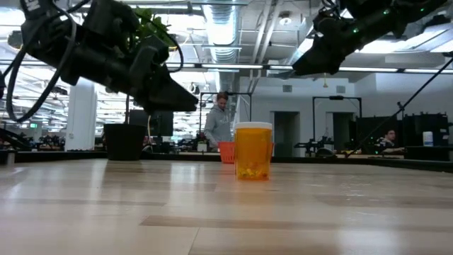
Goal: Pick and place pill bottles into a basket
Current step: Put the orange medicine bottle into the orange bin
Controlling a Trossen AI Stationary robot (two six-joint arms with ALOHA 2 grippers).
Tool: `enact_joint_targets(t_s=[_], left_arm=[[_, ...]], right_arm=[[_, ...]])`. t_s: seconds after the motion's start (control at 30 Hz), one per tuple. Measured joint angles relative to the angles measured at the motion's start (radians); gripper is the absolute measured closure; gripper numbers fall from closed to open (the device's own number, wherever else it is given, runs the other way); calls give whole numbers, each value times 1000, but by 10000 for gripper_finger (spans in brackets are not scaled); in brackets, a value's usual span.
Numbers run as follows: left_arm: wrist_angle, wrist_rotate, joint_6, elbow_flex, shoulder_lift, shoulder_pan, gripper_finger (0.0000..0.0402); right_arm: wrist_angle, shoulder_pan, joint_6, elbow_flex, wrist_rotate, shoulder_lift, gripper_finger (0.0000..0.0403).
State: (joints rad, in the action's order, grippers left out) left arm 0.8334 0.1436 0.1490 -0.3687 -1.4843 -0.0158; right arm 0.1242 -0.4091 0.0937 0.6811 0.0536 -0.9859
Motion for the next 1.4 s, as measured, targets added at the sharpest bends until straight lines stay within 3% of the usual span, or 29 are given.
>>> enact_joint_targets(t_s=[0.5, 0.7, 0.93, 1.4], left_arm=[[155, -61, -66, -9, -238, 0, 170], [161, -163, -160, -64, -347, 1, 170], [162, -179, -186, -132, -457, -17, 170], [162, -323, -185, -210, -532, -76, 170]], right_arm=[[7, 24, -7, 0, 0, 0, 172], [31, 23, -8, 0, -1, 0, 172], [45, 23, -8, 0, -1, 0, 172], [89, 23, -16, 0, -1, 0, 172]])
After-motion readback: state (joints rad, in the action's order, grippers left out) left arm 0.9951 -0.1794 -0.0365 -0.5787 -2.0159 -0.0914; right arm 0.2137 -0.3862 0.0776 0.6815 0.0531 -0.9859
